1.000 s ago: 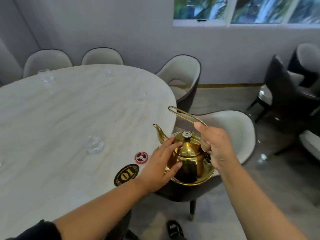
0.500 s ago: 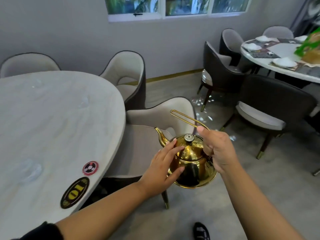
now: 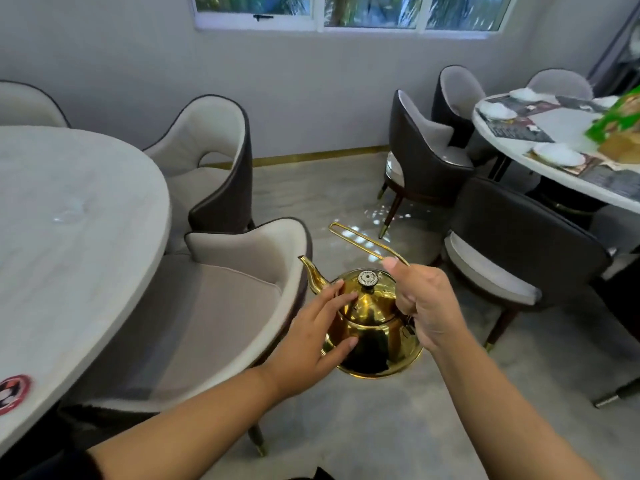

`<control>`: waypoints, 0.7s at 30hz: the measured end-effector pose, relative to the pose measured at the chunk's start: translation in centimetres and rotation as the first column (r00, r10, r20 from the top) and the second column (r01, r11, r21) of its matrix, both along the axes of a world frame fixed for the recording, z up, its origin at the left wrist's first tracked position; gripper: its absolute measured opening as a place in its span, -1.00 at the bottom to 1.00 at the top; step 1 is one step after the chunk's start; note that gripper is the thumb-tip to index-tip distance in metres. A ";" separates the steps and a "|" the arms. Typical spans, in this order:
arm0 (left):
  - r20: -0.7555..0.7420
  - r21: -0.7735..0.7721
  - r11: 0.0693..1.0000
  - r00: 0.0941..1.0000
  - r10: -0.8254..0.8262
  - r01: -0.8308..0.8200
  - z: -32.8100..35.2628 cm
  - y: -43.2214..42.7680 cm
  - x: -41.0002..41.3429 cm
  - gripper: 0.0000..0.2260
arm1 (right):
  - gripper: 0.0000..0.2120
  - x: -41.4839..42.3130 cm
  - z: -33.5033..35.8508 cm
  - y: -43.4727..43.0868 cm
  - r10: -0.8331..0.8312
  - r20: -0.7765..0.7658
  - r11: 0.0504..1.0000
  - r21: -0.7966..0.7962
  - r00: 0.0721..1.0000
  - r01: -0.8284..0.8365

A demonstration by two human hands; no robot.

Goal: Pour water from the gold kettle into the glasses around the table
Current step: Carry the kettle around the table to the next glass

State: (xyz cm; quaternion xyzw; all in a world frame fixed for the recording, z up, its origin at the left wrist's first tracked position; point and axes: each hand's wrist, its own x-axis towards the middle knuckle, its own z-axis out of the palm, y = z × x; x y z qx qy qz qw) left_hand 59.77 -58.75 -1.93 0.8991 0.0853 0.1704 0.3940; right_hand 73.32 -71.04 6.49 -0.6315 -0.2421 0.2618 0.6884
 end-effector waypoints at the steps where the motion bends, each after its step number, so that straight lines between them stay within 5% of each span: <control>1: 0.003 -0.023 1.000 1.000 0.009 -0.009 0.0 -0.2 1.5 -0.51 | -0.49 1.6 0.0 0.1 0.013 -0.002 1.000 -0.001 1.000 -0.013; 21: -0.046 -0.007 0.976 0.975 0.218 -0.218 -2.6 13.2 28.5 -0.46 | -0.50 31.5 -3.2 17.3 0.240 -0.014 0.971 -0.014 0.971 -0.240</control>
